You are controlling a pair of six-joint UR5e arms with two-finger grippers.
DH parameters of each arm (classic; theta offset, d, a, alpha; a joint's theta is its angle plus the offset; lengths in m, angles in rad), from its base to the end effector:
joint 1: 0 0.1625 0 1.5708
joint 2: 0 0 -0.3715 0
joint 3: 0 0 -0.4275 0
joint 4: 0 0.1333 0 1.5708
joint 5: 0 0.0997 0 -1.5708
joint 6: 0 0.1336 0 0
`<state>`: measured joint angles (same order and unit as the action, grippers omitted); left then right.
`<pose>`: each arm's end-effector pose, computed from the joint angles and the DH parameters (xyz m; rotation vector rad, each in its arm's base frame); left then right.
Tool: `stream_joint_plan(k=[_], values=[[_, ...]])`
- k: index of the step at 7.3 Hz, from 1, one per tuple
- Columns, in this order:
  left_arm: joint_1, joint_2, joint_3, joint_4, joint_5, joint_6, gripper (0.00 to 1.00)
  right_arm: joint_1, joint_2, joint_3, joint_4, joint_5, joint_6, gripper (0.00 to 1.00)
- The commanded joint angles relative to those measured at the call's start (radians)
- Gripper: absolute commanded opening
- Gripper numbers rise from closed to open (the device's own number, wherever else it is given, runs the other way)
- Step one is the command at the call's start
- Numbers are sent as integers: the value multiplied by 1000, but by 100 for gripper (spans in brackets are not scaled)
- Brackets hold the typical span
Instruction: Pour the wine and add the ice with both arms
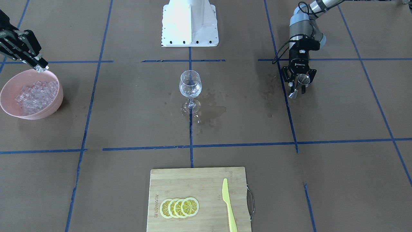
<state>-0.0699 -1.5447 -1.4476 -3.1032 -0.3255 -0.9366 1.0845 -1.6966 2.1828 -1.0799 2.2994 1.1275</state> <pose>0.4543 -0.2923 0.5075 1.3349 0.7369 -0.4069 -0.1803 -0.4360 0.3044 0.1613 -1.1313 0.2145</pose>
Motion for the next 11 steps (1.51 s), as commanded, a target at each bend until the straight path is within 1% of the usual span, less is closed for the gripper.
stream_joint_plan(k=[1, 3, 5, 6, 7, 9, 10, 11], values=[[-8, 3, -7, 0, -13, 50, 100, 0, 0, 0, 0, 0, 0, 0], [-8, 12, -11, 0, -35, 50, 100, 0, 0, 2, 0, 0, 0, 0], [-10, 90, -89, -2, -87, 50, 100, 0, 0, 2, 0, 0, 0, 0], [-10, 109, -124, -2, -104, 50, 100, 0, -2, 3, 0, -2, 0, 0], [-8, 113, -134, -2, -119, 50, 100, 2, -2, 3, 0, -2, 0, 0], [-8, 120, -149, -2, -180, 48, 100, 2, -3, 5, 0, -2, 0, 0], [-8, 147, -175, 0, -211, 50, 100, 2, -5, 5, 0, -2, 0, 0], [-10, 208, -221, 0, -233, 50, 100, 2, -6, 6, 6, -2, 0, 0]])
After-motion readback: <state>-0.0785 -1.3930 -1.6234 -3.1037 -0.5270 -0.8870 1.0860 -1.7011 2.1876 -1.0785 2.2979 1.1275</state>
